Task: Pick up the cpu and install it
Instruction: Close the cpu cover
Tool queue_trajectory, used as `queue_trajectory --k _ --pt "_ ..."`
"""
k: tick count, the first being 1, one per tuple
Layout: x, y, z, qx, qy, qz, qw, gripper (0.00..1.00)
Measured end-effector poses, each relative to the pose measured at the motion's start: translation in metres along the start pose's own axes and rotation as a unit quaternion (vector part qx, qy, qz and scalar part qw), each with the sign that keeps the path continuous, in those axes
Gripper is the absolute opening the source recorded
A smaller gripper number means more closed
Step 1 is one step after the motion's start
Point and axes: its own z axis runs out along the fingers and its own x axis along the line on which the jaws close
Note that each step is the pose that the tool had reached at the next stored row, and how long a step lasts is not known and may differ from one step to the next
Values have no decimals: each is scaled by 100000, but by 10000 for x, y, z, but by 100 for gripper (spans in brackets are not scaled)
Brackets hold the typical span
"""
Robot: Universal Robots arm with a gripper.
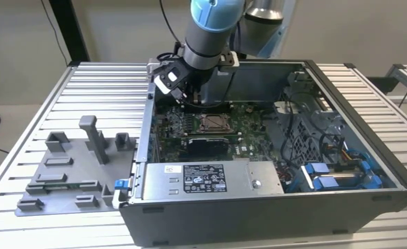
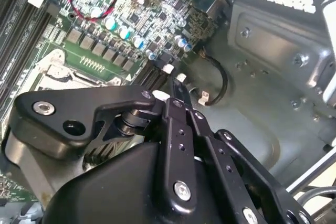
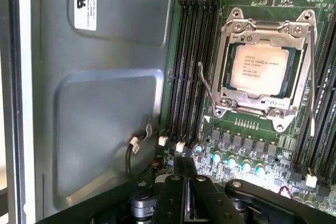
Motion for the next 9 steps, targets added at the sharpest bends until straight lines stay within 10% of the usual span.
queue_trajectory --k 9 --pt "-15 92 -12 -35 461 -86 99999 0"
